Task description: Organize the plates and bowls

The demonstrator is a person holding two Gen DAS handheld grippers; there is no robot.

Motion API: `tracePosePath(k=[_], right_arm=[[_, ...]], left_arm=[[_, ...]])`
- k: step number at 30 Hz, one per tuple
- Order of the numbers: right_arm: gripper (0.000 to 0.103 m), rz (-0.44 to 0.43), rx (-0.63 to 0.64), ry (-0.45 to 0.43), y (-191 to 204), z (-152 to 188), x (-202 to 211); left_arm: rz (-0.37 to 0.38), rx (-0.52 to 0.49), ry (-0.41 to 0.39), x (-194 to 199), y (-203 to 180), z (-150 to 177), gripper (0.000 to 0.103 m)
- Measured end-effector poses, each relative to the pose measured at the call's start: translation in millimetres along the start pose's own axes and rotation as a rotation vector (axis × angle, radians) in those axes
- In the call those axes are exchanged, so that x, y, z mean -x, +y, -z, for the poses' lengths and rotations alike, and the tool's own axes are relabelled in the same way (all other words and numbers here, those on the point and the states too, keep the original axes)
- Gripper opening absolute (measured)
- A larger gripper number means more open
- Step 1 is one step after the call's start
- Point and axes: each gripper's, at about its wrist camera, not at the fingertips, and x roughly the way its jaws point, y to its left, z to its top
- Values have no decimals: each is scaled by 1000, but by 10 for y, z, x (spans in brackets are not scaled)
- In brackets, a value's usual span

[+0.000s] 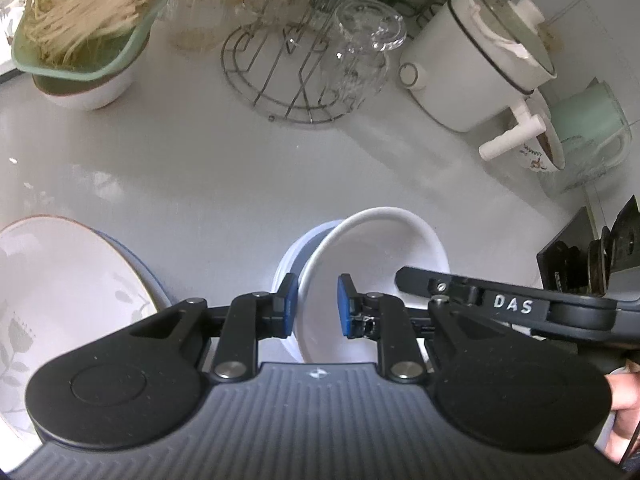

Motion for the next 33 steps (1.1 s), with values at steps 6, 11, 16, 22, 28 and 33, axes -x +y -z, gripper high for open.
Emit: tracePosePath(k=[6,11,16,22,28,33], right_arm=[[26,4,-28,-61,-55,-12,131],[46,-39,-106,-73,-218,-22,147],[46,-65,-156,-56,-301,-47,23],[46,-92,-187,-2,-343,-40,-196],[45,-110,-216,26,-424,-22,-320],[43,-130,-214,58,-455,-15,-399]], left_arm=[[1,26,-15,54,106,-15,52],[9,21,-8,-31,151,-29,52],[31,25,23,-211,188,-23,52],[43,23,56,-392,190,1,52],[38,21,65,-514,167,18,51],[27,11,76,-595,128,30,49]])
